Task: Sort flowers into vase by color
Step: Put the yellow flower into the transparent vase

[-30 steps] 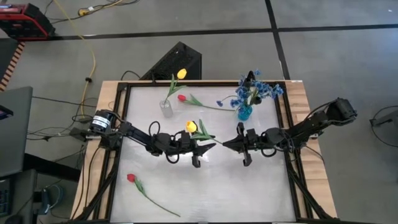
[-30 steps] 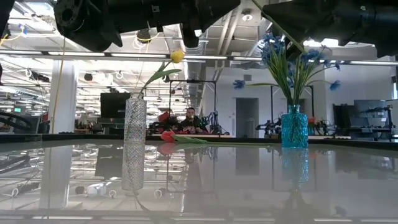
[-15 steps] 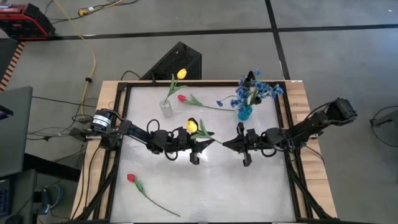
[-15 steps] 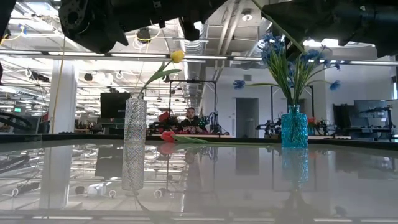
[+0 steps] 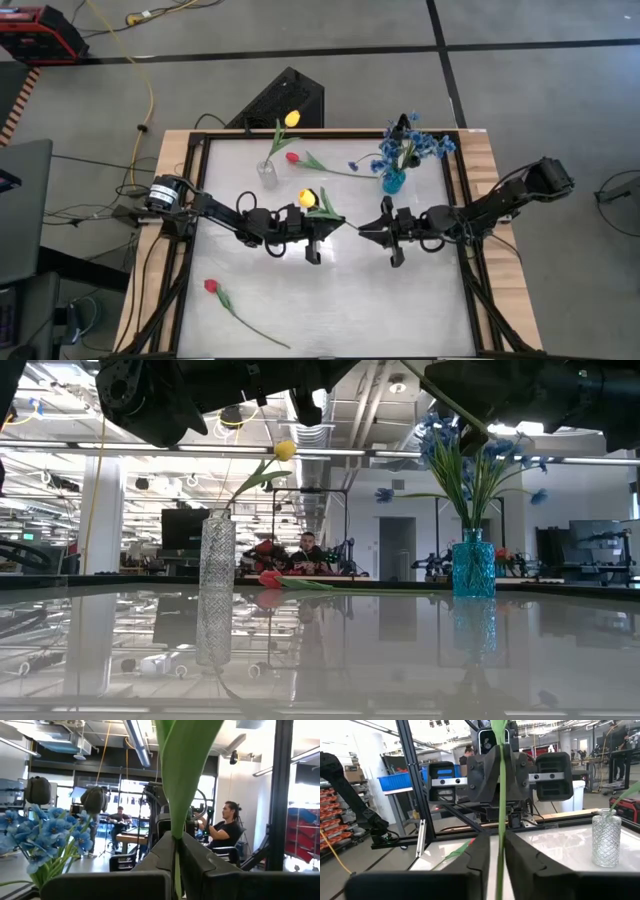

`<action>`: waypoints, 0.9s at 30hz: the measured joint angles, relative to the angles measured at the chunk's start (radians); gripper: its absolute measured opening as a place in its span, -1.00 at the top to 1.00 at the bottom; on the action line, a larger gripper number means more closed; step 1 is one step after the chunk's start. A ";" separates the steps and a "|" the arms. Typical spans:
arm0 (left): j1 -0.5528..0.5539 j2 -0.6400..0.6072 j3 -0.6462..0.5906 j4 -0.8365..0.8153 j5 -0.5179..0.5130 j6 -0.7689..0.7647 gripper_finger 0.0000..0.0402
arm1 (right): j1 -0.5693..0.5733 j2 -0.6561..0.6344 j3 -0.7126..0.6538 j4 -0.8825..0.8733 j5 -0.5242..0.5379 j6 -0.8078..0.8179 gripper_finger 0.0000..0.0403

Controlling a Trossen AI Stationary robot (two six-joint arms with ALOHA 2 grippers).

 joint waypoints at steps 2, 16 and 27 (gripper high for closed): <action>0.000 0.000 0.000 -0.001 0.004 0.000 1.00 | 0.000 0.000 0.000 -0.001 0.000 -0.020 0.50; -0.028 -0.535 0.000 -1.058 -0.351 -0.020 1.00 | 0.001 -0.003 0.000 -0.104 -0.004 -0.054 -0.16; -0.051 -0.830 0.000 -1.600 -0.940 -0.120 1.00 | -0.032 -0.002 0.000 -0.130 -0.003 -0.051 -0.18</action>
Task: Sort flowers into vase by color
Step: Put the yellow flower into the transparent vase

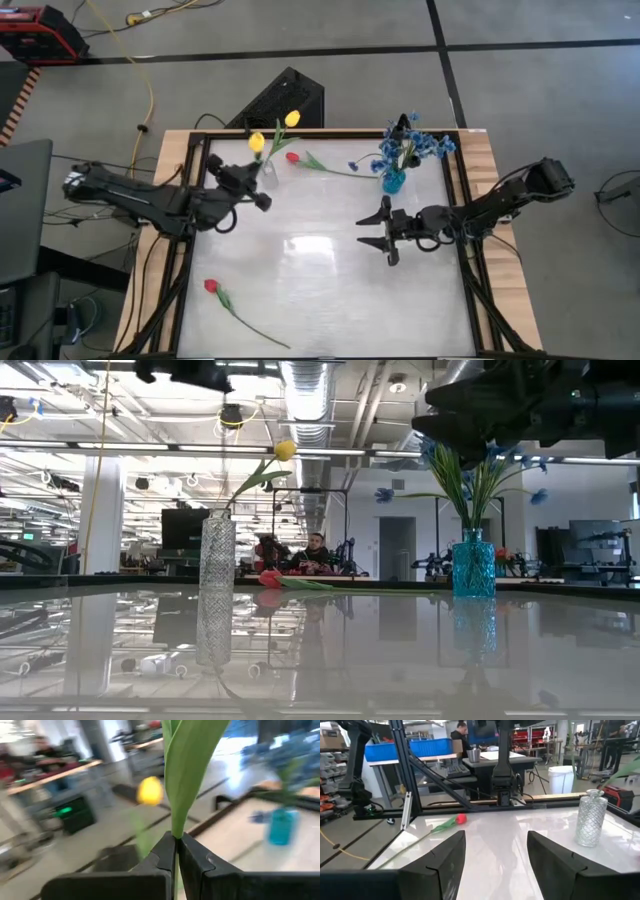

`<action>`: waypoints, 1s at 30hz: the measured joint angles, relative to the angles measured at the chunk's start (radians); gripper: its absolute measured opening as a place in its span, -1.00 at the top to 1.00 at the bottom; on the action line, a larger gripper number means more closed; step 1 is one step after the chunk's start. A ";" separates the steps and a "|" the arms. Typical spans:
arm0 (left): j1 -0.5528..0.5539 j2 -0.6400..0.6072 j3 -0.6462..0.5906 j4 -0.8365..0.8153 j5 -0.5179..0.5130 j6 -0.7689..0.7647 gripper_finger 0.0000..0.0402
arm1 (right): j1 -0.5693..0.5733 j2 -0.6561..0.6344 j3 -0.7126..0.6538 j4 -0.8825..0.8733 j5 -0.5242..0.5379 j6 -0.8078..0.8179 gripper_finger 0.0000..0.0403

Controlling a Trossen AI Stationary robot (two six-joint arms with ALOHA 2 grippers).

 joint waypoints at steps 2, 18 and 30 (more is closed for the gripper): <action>0.030 -0.010 0.000 -0.077 -0.031 -0.052 1.00 | -0.001 0.000 0.000 -0.005 0.000 0.000 -0.19; 0.246 -0.068 0.000 -0.081 0.159 -0.031 1.00 | 0.001 0.001 0.000 -0.081 0.001 0.019 -0.19; 0.318 -0.092 -0.015 -0.051 0.246 -0.015 1.00 | -0.034 0.001 0.000 -0.076 0.002 0.008 -0.19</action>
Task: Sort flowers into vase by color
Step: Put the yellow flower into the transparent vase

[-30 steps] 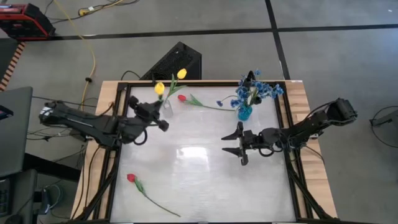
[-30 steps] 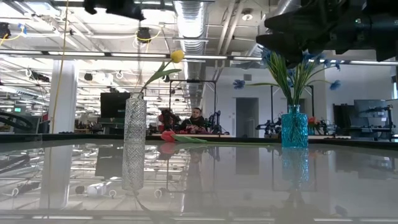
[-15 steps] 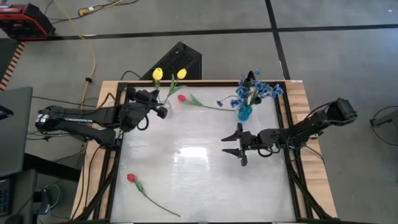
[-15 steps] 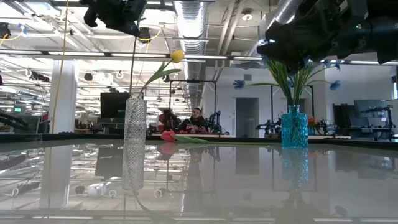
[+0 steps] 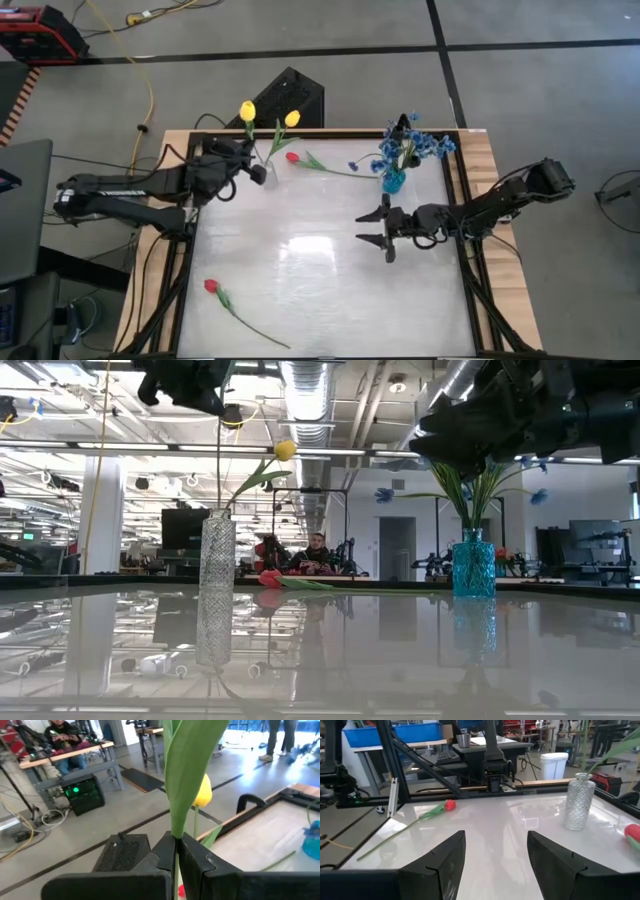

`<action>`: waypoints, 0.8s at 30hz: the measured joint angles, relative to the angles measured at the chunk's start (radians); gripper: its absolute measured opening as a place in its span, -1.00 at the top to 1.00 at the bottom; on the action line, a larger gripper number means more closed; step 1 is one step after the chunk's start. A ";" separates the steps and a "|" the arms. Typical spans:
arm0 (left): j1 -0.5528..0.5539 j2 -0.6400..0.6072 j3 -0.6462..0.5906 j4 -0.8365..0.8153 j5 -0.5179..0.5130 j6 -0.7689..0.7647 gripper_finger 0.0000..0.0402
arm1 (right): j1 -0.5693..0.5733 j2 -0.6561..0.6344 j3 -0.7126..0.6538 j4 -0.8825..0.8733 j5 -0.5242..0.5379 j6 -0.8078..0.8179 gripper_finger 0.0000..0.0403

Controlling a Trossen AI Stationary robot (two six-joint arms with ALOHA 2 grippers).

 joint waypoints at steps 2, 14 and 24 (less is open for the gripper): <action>0.017 0.002 -0.025 0.013 0.016 -0.001 1.00 | 0.000 0.000 0.000 0.000 0.000 0.000 -0.19; 0.135 0.009 -0.177 0.073 0.141 -0.150 1.00 | 0.000 0.000 0.000 -0.008 -0.003 0.000 -0.19; 0.194 0.009 -0.247 0.088 0.305 -0.241 0.81 | 0.002 0.000 0.000 -0.008 -0.003 0.023 -0.19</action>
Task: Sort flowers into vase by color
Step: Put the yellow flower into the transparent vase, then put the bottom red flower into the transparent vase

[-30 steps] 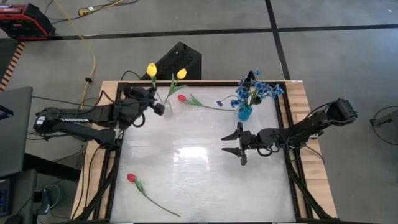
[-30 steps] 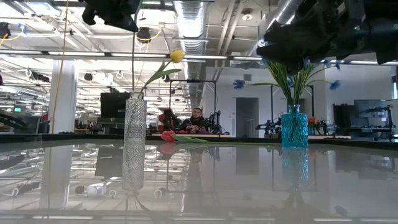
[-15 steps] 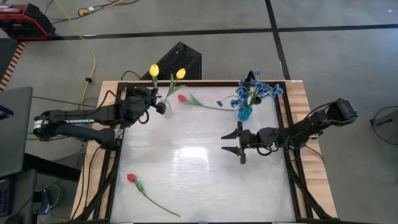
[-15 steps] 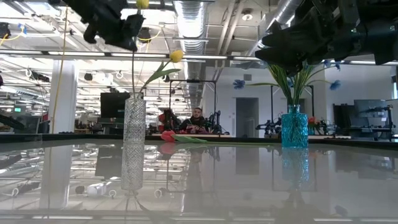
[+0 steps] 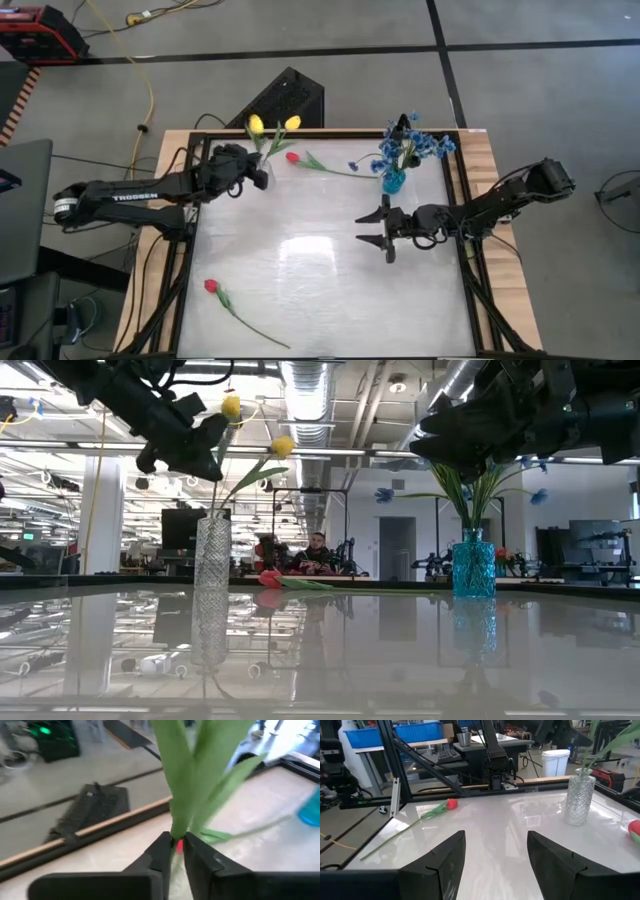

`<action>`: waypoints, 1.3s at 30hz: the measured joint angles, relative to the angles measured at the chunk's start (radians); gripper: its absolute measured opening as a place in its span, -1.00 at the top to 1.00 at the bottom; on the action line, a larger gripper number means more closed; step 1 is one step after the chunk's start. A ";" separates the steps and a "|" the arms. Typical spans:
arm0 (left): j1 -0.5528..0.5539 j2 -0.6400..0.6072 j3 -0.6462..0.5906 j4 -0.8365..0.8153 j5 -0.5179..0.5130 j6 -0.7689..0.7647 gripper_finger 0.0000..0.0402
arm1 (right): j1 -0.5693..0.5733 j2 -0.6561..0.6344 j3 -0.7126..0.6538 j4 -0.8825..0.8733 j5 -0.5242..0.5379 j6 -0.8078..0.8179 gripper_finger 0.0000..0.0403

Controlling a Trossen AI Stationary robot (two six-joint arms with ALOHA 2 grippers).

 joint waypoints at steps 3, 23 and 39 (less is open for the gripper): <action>0.011 0.000 0.000 -0.008 0.083 0.004 0.66 | 0.000 0.000 0.000 0.000 0.000 0.003 -0.19; 0.001 -0.045 0.277 -0.652 0.460 -0.127 0.33 | 0.062 0.000 0.000 0.002 -0.003 0.063 -0.19; -0.733 0.163 0.312 -0.573 0.646 -0.395 0.33 | 0.067 0.000 0.000 -0.055 -0.026 0.048 -0.19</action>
